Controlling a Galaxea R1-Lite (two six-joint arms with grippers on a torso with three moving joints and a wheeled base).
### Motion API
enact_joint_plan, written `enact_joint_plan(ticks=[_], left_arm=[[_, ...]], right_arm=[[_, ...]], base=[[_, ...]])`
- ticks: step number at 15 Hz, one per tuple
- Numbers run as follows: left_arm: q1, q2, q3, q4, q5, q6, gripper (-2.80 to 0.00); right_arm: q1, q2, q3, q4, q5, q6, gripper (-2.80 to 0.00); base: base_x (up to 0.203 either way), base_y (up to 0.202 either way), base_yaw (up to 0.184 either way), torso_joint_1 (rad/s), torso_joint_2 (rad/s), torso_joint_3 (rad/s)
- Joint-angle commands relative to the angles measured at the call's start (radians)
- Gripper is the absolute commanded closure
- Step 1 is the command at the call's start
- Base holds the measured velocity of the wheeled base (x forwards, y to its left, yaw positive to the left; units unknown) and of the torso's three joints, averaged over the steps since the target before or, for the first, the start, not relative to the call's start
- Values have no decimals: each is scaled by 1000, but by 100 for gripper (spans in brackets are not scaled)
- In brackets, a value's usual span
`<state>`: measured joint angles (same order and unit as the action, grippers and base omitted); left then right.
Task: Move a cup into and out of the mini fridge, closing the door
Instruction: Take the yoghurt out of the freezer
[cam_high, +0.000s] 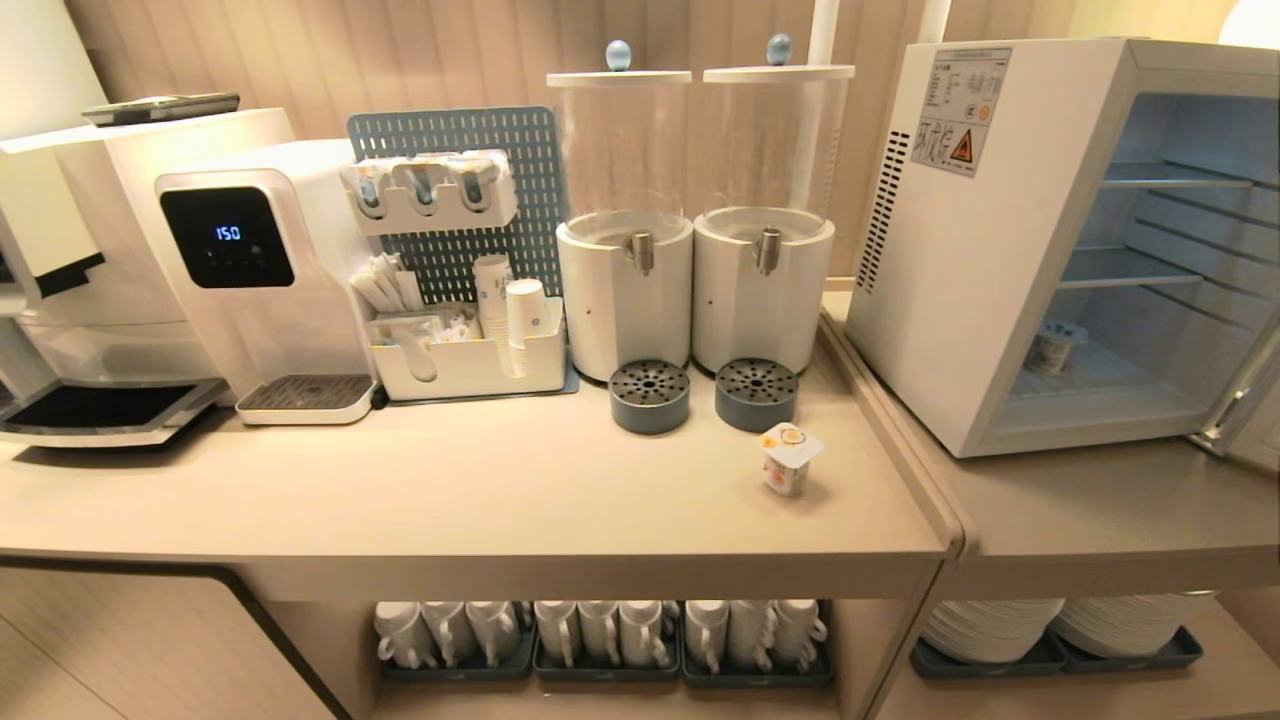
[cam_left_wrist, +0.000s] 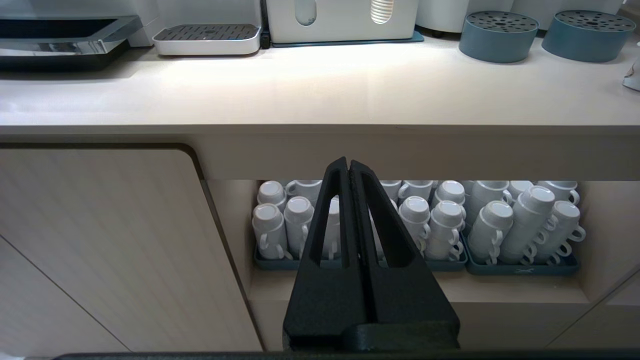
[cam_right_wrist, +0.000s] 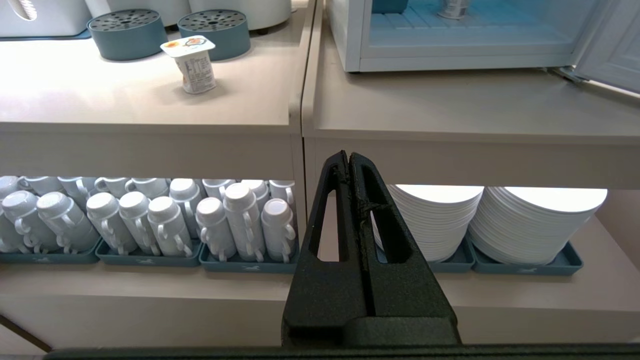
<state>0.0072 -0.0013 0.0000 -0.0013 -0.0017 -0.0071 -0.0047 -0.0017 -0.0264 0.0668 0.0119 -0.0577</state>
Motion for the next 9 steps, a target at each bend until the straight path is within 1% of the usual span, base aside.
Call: enact_joint_plan(ticks=[1,2,4,9], left_arm=[[0,0,2,0,0,1,0],[0,0,2,0,0,1,0],[0,0,2,0,0,1,0],[0,0,2,0,0,3,0]], right_arm=[[0,2,0,1,0,-1,0],[0,2,0,1,0,-1,0],[0,2,0,1,0,-1,0],[0,2,0,1,0,-1,0]], base=[[0,0,0,0,0,0],[0,0,0,0,0,0],[4,-105,3,5,5,2],[0,-193,-1,4,3,2]])
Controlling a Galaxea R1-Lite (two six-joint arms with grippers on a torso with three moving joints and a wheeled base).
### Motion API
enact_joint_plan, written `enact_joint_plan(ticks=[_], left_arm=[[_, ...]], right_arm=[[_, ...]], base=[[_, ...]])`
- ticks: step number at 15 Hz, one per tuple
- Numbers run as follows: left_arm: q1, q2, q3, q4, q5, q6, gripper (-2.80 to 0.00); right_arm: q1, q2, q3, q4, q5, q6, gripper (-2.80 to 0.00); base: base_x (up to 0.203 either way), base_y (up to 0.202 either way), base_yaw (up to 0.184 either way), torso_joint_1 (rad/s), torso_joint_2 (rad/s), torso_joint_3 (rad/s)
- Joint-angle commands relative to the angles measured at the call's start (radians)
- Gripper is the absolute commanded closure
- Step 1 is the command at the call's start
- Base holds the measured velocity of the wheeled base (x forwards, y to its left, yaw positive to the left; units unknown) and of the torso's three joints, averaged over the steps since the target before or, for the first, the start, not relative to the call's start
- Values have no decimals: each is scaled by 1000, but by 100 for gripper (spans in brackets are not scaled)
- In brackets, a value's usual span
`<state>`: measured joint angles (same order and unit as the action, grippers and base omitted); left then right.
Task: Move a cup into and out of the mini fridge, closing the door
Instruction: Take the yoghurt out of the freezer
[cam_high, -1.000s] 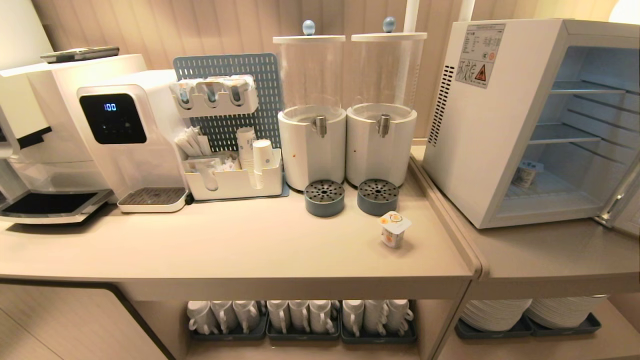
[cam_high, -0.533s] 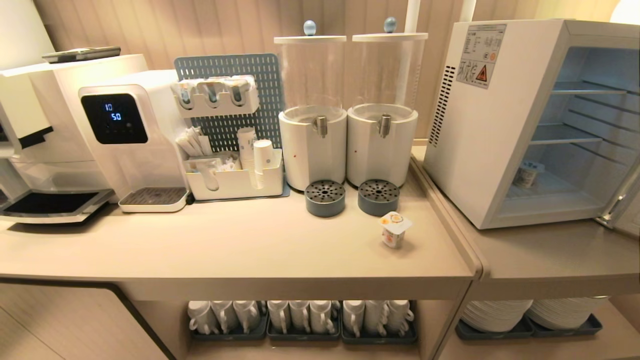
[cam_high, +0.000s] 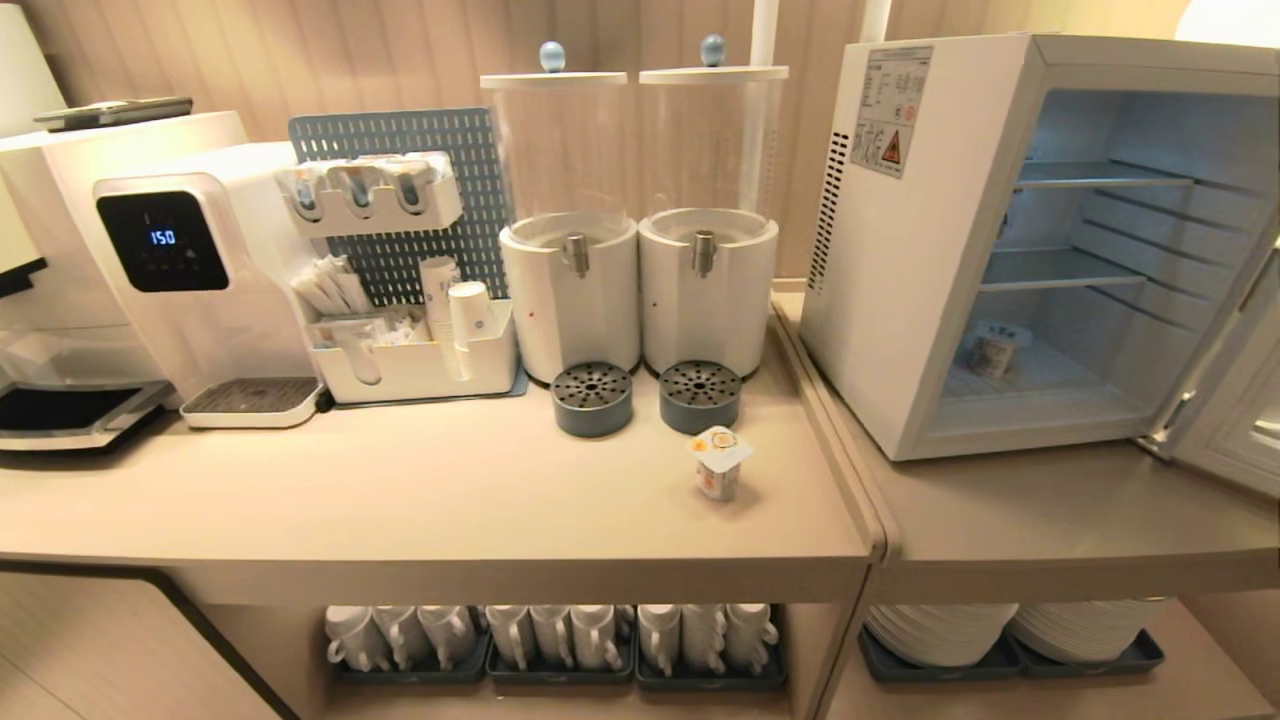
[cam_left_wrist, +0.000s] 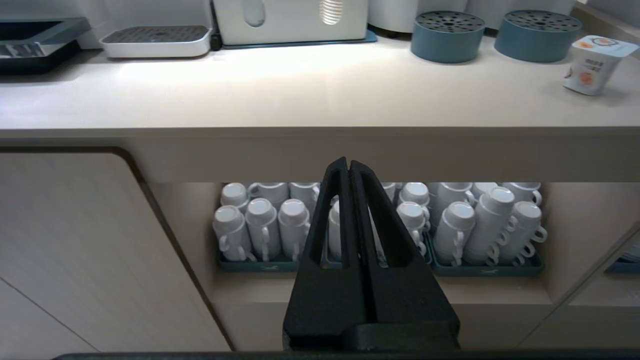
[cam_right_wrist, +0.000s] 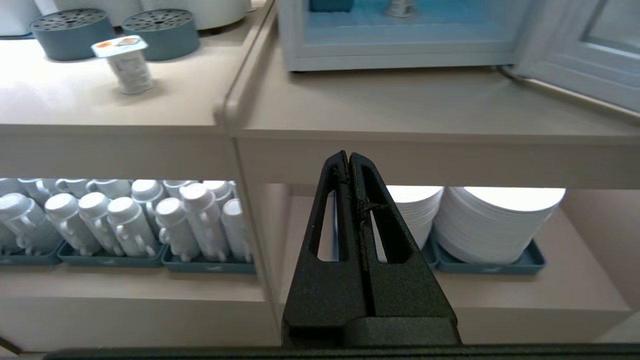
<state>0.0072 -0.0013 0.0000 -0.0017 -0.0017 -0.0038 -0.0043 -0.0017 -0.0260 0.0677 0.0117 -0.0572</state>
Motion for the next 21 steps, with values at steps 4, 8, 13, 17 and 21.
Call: enact_joint_plan(ticks=[4,8,13,17,21], left_arm=[[0,0,2,0,0,-1,0],[0,0,2,0,0,-1,0],[0,0,2,0,0,-1,0],[0,0,2,0,0,-1,0],[0,0,2,0,0,-1,0]], right_arm=[[0,2,0,0,1,0,0],[0,2,0,0,1,0,0],[0,2,0,0,1,0,0],[0,2,0,0,1,0,0],[0,2,0,0,1,0,0]], base=[[0,-195,-2,3,8,3],[0,-195,-1,4,2,1],[0,-196,1,3,2,2],[0,-169,-1,3,4,2],[0,-14,-1,1,1,1]])
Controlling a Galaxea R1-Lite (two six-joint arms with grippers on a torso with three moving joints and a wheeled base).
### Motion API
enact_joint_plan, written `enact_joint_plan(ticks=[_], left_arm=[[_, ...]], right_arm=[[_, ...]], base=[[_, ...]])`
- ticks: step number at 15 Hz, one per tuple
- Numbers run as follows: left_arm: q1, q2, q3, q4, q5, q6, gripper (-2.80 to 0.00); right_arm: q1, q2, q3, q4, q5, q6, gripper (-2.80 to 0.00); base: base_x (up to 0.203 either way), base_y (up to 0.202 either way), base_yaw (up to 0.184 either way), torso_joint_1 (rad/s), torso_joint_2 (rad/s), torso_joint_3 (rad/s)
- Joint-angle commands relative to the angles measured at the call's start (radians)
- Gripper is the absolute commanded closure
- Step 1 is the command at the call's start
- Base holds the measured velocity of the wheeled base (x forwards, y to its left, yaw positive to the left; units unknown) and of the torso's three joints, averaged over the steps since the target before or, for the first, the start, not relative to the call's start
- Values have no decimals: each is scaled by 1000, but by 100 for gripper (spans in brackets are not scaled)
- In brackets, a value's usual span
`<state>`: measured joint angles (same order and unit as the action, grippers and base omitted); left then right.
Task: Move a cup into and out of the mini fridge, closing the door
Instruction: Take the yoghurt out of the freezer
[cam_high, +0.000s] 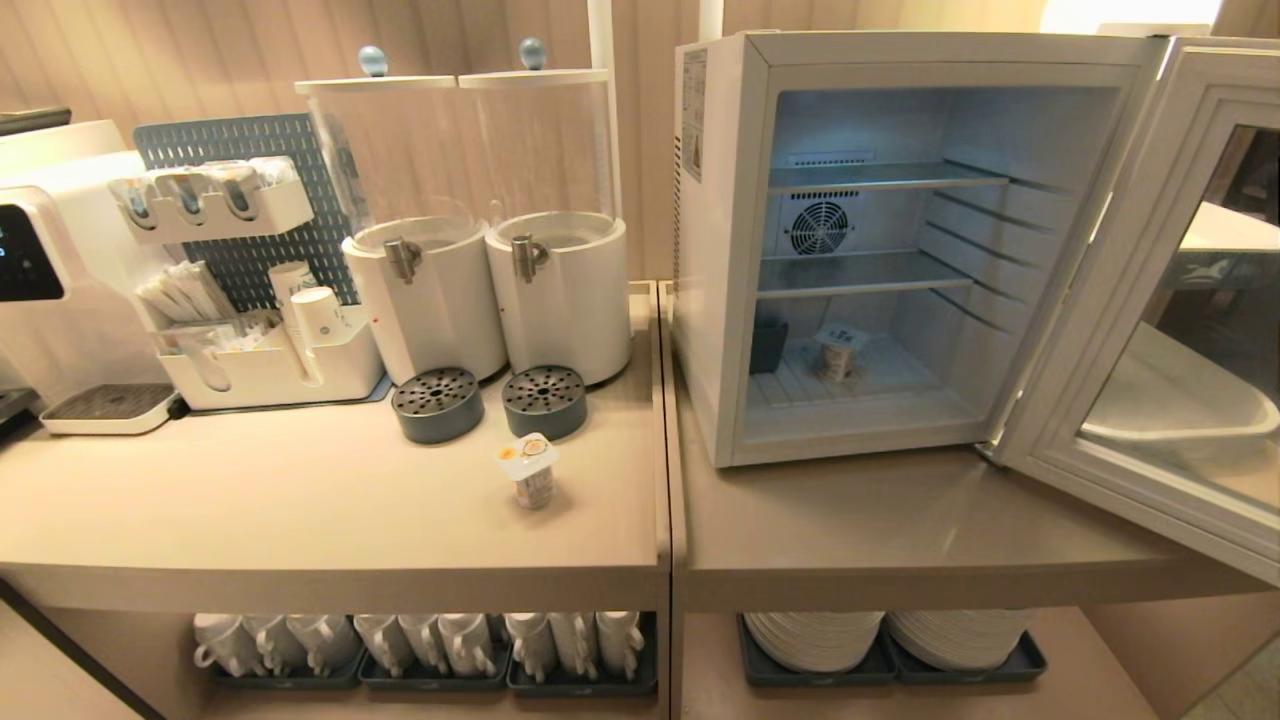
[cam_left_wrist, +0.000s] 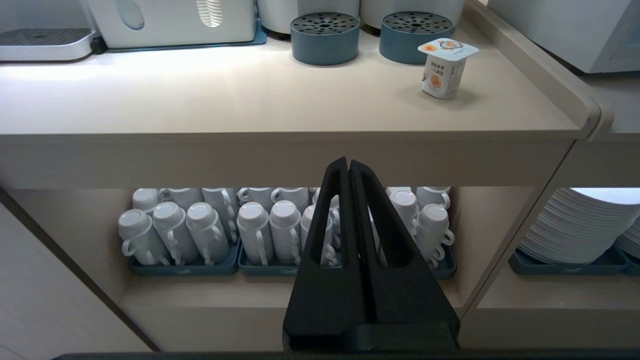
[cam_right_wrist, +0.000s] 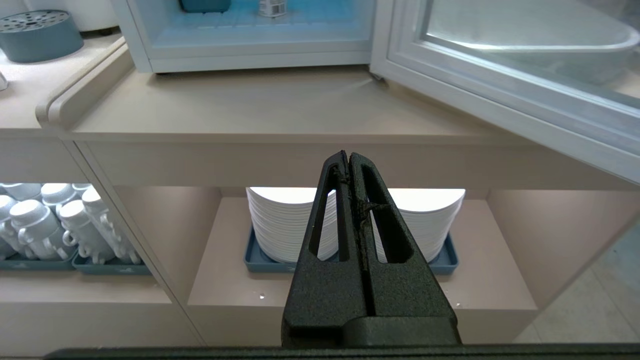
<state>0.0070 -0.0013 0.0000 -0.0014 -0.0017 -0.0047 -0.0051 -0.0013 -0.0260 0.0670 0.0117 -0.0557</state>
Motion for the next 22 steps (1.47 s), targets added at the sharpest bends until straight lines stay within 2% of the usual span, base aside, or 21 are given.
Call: enact_joint_plan(ticks=[1,7,9,10,12,14,16,19,22], left_arm=[[1,0,2,0,0,0,0],[1,0,2,-2,0,-1,0],[1,0,2,-2,0,-1,0],[1,0,2,-2,0,-1,0],[1,0,2,-2,0,-1,0],[1,0,2,-2,0,-1,0],[1,0,2,-2,0,-1,0],[1,0,2,-2,0,-1,0],[1,0,2,-2,0,-1,0]], right_arm=[[1,1,0,0,1,-1,0],[1,1,-2,2,1,-3,0],[1,1,-10,5,1,-7,0],[1,11,-55,8,1,-8,0],[1,105,-251,21,2,-7,0],[1,317,-477,29,6,-6,0],[8,542,-642,26,22,-5,0],[22,856,-740,-38,155,-4,0],[12,1163,-668,-277,325,-3,0]], base=[[0,0,0,0,0,0],[171,0,-1,4,6,2],[42,0,2,4,4,0],[0,0,0,0,0,0],[0,0,0,0,0,0],[0,0,0,0,0,0],[0,0,0,0,0,0],[0,0,0,0,0,0],[0,0,0,0,0,0]])
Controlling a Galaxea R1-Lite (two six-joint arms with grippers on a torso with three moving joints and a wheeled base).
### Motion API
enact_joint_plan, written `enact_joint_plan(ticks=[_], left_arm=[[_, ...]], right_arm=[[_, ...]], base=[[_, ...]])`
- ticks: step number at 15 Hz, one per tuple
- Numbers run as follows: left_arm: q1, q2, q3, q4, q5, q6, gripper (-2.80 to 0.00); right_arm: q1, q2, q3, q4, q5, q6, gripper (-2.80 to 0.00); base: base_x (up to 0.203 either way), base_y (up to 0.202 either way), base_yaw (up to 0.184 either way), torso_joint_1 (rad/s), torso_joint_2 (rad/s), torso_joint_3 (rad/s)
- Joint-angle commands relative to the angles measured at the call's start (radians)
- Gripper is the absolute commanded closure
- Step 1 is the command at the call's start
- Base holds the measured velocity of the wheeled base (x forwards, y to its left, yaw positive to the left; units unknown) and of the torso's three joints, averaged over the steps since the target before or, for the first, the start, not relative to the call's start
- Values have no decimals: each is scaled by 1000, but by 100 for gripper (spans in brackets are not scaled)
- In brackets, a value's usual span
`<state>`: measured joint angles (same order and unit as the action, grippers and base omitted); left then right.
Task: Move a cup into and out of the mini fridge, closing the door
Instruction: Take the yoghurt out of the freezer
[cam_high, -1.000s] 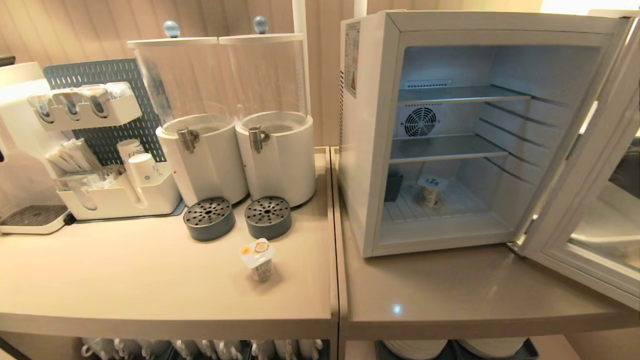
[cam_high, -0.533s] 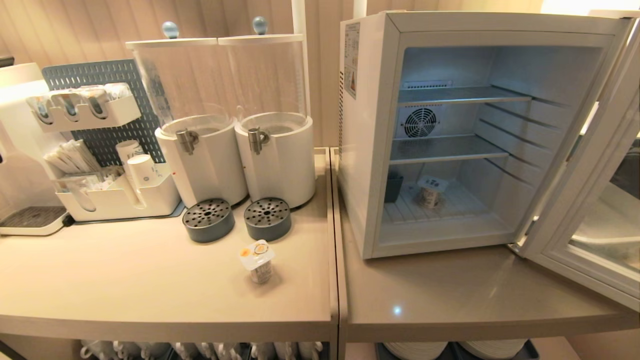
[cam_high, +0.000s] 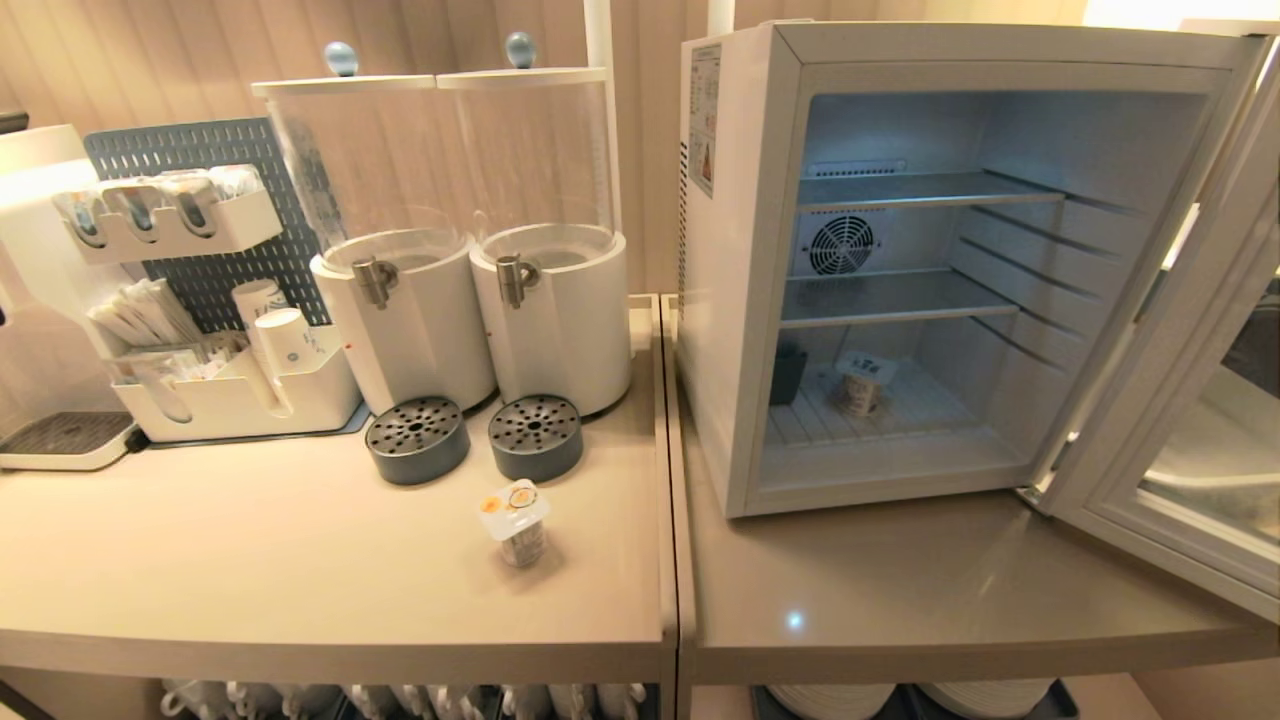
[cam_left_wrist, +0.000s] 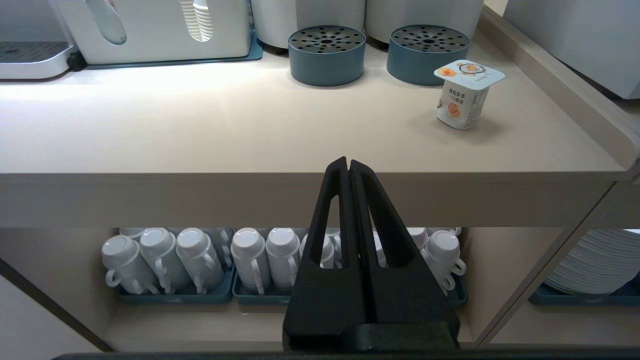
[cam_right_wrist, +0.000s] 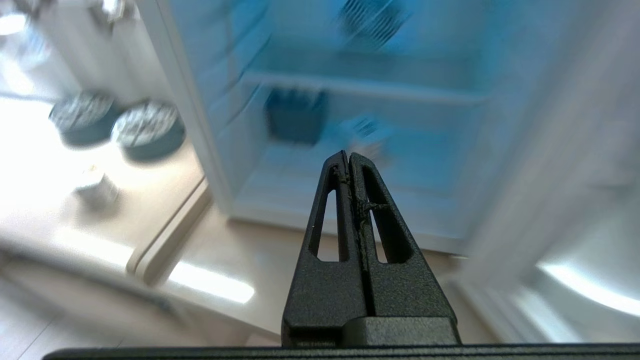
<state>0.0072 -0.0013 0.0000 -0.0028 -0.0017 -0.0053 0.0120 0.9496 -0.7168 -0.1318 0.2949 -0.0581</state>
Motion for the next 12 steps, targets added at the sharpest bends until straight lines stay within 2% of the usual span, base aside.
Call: enact_joint_plan(ticks=[1,3,5,6,9,11,12], left_arm=[[0,0,2,0,0,-1,0],[0,0,2,0,0,-1,0],[0,0,2,0,0,-1,0],[0,0,2,0,0,-1,0],[0,0,2,0,0,-1,0],[0,0,2,0,0,-1,0],[0,0,2,0,0,-1,0]], right_arm=[[-17,318,70,-187,103,-1,0],[-31,534,163,-397,180,-5,0],[-39,793,240,-659,209,-11,0],[-41,919,268,-810,204,-13,-280],[-30,1244,308,-1187,85,-51,-280],[-1,1353,267,-1305,-13,-89,-280],[18,1369,216,-1302,-60,-97,-280]], base=[[0,0,0,0,0,0],[0,0,0,0,0,0],[0,0,0,0,0,0],[0,0,0,0,0,0],[0,0,0,0,0,0],[0,0,0,0,0,0],[0,0,0,0,0,0]])
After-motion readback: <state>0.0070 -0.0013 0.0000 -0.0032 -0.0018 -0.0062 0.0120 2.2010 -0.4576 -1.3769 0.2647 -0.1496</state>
